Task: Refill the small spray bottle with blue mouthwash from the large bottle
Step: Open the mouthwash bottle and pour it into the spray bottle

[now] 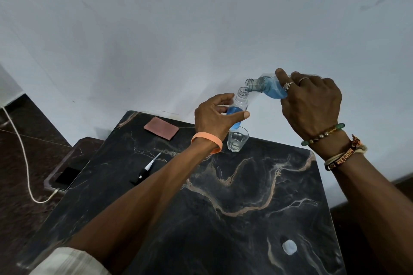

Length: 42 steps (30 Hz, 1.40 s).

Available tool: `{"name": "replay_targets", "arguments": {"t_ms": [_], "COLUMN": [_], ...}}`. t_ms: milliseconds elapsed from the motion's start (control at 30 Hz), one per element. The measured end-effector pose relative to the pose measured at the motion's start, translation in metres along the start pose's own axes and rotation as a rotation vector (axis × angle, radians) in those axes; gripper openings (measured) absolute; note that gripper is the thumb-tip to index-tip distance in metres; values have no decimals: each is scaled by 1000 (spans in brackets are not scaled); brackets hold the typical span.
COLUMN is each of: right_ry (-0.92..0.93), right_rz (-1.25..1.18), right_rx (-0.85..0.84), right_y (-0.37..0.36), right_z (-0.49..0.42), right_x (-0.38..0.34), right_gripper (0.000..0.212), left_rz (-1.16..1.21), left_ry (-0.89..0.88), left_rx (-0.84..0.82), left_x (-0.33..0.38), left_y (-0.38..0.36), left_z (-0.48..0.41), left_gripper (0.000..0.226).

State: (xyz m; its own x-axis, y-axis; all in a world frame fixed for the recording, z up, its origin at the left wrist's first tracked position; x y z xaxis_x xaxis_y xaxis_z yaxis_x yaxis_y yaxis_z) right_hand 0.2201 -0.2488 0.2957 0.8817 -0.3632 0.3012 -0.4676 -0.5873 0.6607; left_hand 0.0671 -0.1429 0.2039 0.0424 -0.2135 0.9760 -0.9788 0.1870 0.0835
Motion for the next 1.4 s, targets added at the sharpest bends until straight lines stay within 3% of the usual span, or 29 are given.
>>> {"name": "replay_targets", "arguments": {"t_ms": [1400], "right_ry": [3], "right_rz": [-9], "right_rx": [31], "right_y": [1], "right_z": [-1], "right_x": [1], "right_gripper": [52], "left_rz": [16], "left_ry": [8], "left_rx": [1], "left_x": [7], "left_y": [1], "left_z": [2], "left_gripper": [56]}}
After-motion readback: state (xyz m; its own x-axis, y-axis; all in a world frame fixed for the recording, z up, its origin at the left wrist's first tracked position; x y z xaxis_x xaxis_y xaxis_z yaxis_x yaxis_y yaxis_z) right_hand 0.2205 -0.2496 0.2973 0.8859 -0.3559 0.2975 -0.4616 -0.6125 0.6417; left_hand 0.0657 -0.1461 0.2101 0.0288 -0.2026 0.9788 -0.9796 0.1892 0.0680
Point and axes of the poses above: each hand's wrist, its own z-axis away from the middle knuckle, its own y-axis out of the back of the hand, x = y × z, the point moved 2 cm from there along -z, towards the middle knuckle, and after that the axes turned 6 degrees about x, right-handed, at the moved point
